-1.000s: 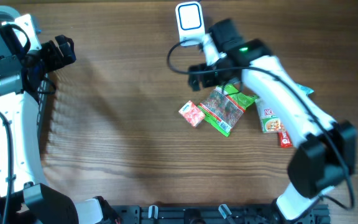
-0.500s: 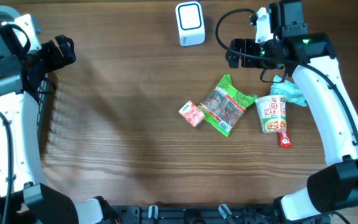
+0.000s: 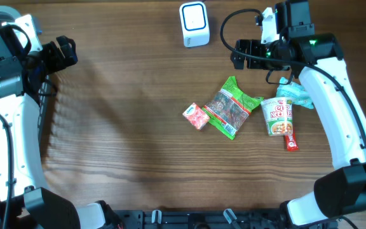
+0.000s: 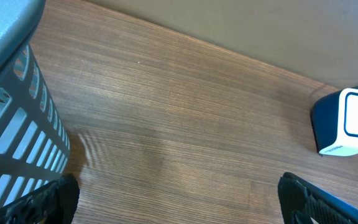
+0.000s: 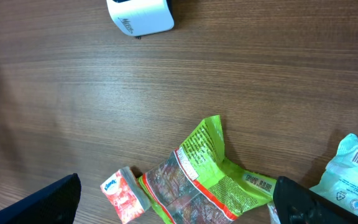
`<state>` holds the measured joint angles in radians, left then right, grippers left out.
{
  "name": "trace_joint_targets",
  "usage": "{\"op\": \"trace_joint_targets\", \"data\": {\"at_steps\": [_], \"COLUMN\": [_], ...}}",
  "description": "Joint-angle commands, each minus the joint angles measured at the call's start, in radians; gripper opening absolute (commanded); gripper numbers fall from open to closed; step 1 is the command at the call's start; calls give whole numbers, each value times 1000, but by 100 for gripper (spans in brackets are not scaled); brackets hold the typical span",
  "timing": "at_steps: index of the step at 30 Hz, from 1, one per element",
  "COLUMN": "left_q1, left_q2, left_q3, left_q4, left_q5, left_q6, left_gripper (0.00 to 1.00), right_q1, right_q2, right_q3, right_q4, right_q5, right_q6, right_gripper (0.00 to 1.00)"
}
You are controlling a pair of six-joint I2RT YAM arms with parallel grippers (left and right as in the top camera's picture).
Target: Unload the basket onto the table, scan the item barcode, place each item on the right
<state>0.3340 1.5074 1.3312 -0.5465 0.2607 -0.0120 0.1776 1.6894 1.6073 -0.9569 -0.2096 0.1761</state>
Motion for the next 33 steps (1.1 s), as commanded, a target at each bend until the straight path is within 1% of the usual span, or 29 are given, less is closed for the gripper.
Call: {"op": "trace_joint_targets", "data": {"at_steps": [1, 26, 29, 33], "left_q1": [5, 5, 5, 5], "left_q2": [0, 0, 0, 0], "left_q3": [12, 12, 12, 12], "left_q4": [3, 3, 3, 3], "left_q5": [11, 11, 11, 11], "left_q6": [5, 5, 5, 5], "left_gripper": [100, 100, 100, 100], "right_q1": [-1, 0, 0, 0], "right_q2": [5, 6, -43, -227], "right_q3": [12, 4, 3, 3], "right_q4": [3, 8, 7, 9], "right_q5": [-10, -6, -5, -5], "right_q6": [9, 10, 10, 9], "right_gripper": [100, 100, 100, 100]}}
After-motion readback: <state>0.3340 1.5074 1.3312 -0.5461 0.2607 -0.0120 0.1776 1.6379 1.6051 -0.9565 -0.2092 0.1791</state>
